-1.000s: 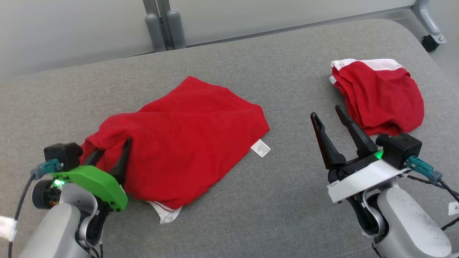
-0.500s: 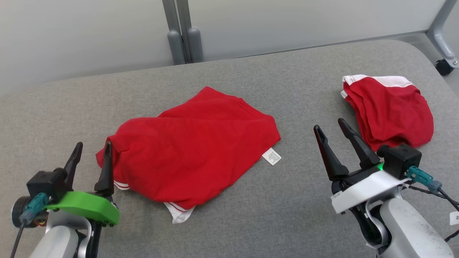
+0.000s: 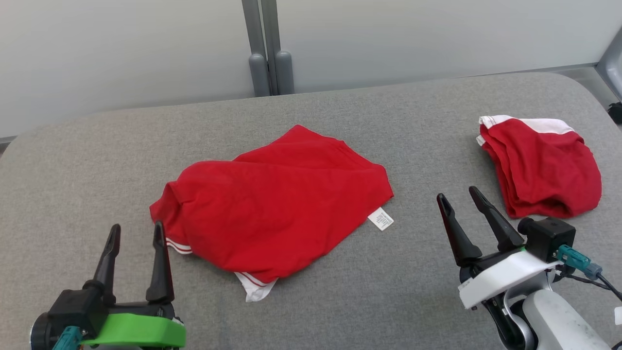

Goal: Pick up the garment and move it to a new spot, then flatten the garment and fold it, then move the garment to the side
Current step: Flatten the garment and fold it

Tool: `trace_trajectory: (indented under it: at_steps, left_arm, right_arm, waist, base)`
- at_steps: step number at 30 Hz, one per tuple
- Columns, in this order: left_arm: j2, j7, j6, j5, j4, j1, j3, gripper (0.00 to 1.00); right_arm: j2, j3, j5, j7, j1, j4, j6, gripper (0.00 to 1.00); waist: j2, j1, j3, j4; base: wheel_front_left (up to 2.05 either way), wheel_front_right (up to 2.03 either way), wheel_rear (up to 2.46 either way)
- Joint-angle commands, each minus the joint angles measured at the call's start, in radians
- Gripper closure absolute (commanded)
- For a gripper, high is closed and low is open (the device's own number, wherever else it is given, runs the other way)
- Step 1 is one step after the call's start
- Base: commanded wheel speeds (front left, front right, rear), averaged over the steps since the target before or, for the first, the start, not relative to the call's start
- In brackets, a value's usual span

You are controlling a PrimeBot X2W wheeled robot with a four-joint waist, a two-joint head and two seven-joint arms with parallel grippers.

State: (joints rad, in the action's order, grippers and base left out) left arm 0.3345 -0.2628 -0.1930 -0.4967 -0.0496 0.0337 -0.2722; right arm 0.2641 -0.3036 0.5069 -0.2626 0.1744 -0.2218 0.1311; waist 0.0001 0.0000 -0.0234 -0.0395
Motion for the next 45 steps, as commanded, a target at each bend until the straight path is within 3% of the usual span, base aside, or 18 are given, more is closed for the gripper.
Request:
trace_trajectory:
  at_steps: [1,6,17,24,31,32,33,34,35,45]
  left_arm:
    - [-0.008,-0.002,0.011,0.01,0.001,0.012,0.007,0.0]
    - [-0.033,-0.001,0.037,0.035,0.004,0.011,0.033,0.0]
    - [-0.077,-0.001,0.094,0.062,0.047,-0.056,0.031,0.0]
    - [-0.104,-0.001,0.121,0.079,0.08,-0.094,0.035,0.0]
    - [-0.127,-0.001,0.139,0.094,0.107,-0.109,0.052,0.0]
    - [-0.131,-0.001,0.141,0.098,0.109,-0.111,0.056,0.0]
    - [-0.133,-0.001,0.141,0.099,0.111,-0.112,0.059,0.0]
    - [-0.136,-0.001,0.143,0.102,0.114,-0.111,0.063,0.0]
    - [-0.138,-0.001,0.146,0.103,0.116,-0.109,0.066,0.0]
    - [-0.152,-0.001,0.17,0.105,0.139,-0.071,0.09,0.0]
  right_arm:
    - [0.01,-0.004,0.001,-0.003,0.013,-0.012,-0.001,0.0]
    - [0.032,-0.034,0.03,0.006,0.054,-0.097,-0.001,0.0]
    - [0.061,-0.109,0.161,0.222,0.341,-0.405,-0.001,0.0]
    - [0.044,-0.149,0.233,0.347,0.47,-0.595,-0.001,0.0]
    - [0.02,-0.194,0.292,0.384,0.52,-0.694,-0.001,0.0]
    - [0.018,-0.203,0.298,0.381,0.522,-0.703,-0.001,0.17]
    - [0.016,-0.209,0.306,0.377,0.524,-0.708,-0.001,0.56]
    - [0.013,-0.217,0.313,0.365,0.527,-0.712,-0.001,0.75]
    - [0.012,-0.222,0.318,0.356,0.532,-0.713,-0.001,1.0]
    - [0.075,-0.263,0.331,0.222,0.549,-0.704,-0.001,1.0]
  waist:
    - [-0.0001,0.0,-0.006,0.01]
    - [-0.0001,0.0,-0.031,0.042]
    - [-0.0001,0.0,-0.132,0.17]
    - [-0.0001,0.0,-0.177,0.233]
    - [-0.0001,0.0,-0.187,0.254]
    - [-0.0001,0.0,-0.187,0.254]
    - [-0.0001,0.0,-0.186,0.253]
    - [-0.0001,0.0,-0.183,0.251]
    - [-0.0001,0.0,-0.18,0.248]
    - [-0.0001,0.0,-0.128,0.171]
  base:
    - [0.0,0.0,0.0]
    - [0.0,0.0,0.0]
    - [0.0,0.0,0.0]
    - [0.0,0.0,0.0]
    - [0.0,0.0,0.0]
    - [0.0,0.0,0.0]
    - [0.0,0.0,0.0]
    - [0.0,0.0,0.0]
    - [0.0,0.0,0.0]
    - [0.0,0.0,0.0]
